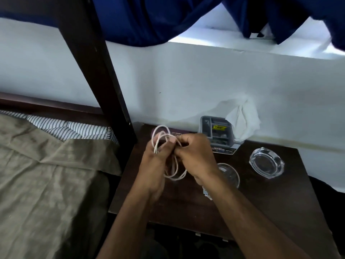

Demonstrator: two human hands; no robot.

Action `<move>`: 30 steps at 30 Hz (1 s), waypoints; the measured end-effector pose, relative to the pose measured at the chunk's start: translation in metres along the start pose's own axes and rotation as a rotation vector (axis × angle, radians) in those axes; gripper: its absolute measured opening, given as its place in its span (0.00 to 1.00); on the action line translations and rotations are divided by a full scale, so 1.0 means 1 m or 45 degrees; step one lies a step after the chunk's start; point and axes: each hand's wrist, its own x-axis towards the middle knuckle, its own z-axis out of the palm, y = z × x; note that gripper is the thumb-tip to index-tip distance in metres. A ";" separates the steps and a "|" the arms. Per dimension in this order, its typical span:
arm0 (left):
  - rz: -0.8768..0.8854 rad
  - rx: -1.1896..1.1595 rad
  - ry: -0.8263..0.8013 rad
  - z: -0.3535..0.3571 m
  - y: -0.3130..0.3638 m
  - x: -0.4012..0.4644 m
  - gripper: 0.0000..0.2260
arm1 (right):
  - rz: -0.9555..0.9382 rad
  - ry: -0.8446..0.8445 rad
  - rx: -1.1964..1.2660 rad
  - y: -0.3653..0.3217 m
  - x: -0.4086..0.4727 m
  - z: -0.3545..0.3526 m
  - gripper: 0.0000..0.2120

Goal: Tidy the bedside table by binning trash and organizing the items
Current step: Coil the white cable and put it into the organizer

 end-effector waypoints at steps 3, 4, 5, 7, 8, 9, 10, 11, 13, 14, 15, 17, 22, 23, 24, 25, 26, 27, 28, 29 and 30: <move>0.056 0.022 0.030 0.014 0.014 0.000 0.09 | -0.162 -0.024 -0.120 -0.011 -0.006 -0.009 0.06; 0.087 0.008 0.046 0.016 0.018 0.000 0.10 | -0.223 -0.049 -0.127 -0.016 -0.010 -0.013 0.04; 0.116 -0.020 0.058 0.017 0.021 0.000 0.12 | -0.292 -0.075 -0.125 -0.020 -0.014 -0.019 0.02; 0.174 -0.112 0.110 0.021 0.029 0.001 0.13 | -0.389 0.002 -0.145 -0.022 -0.025 -0.033 0.12; 0.194 -0.185 0.141 0.023 0.033 0.001 0.11 | -0.411 0.134 -0.143 -0.021 -0.031 -0.040 0.14; 0.195 -0.278 0.156 0.024 0.036 0.001 0.09 | -0.415 0.307 -0.128 -0.020 -0.037 -0.048 0.14; 0.181 -0.376 0.152 0.027 0.040 0.001 0.07 | -0.392 0.462 -0.103 -0.017 -0.044 -0.055 0.10; 0.167 -0.464 0.131 0.029 0.043 0.000 0.07 | -0.317 0.550 -0.052 -0.014 -0.051 -0.060 0.06; 0.165 -0.567 0.079 0.035 0.045 0.000 0.07 | -0.007 0.475 0.153 -0.006 -0.059 -0.060 0.15; 0.166 -0.586 0.063 0.038 0.045 0.000 0.08 | 0.169 0.352 0.282 -0.001 -0.060 -0.054 0.19; 0.158 -0.593 0.049 0.041 0.045 -0.001 0.10 | 0.322 0.233 0.438 0.000 -0.060 -0.048 0.19; 0.120 -0.595 0.026 0.044 0.043 -0.002 0.13 | 0.462 0.114 0.764 -0.002 -0.055 -0.040 0.14; 0.073 -0.286 0.024 0.039 0.029 -0.005 0.12 | 0.026 0.244 0.460 -0.001 -0.035 -0.051 0.08; 0.072 -0.254 0.014 0.039 0.026 -0.007 0.11 | -0.077 0.243 0.314 0.000 -0.033 -0.053 0.07; 0.065 -0.244 -0.012 0.041 0.025 -0.009 0.11 | -0.167 0.241 0.169 0.000 -0.033 -0.053 0.07; 0.060 -0.231 -0.048 0.044 0.023 -0.011 0.14 | -0.242 0.240 0.038 -0.001 -0.033 -0.053 0.07; 0.063 -0.203 -0.085 0.047 0.023 -0.012 0.16 | -0.316 0.240 -0.073 -0.001 -0.033 -0.052 0.07; 0.074 -0.173 -0.114 0.050 0.022 -0.013 0.18 | -0.392 0.240 -0.173 -0.002 -0.033 -0.051 0.07; 0.090 -0.140 -0.131 0.054 0.022 -0.015 0.17 | -0.442 0.235 -0.265 -0.003 -0.032 -0.050 0.07; 0.107 -0.094 -0.138 0.057 0.022 -0.016 0.18 | -0.444 0.217 -0.326 -0.004 -0.032 -0.049 0.09; 0.124 -0.044 -0.145 0.059 0.020 -0.018 0.18 | -0.410 0.195 -0.356 -0.004 -0.030 -0.049 0.11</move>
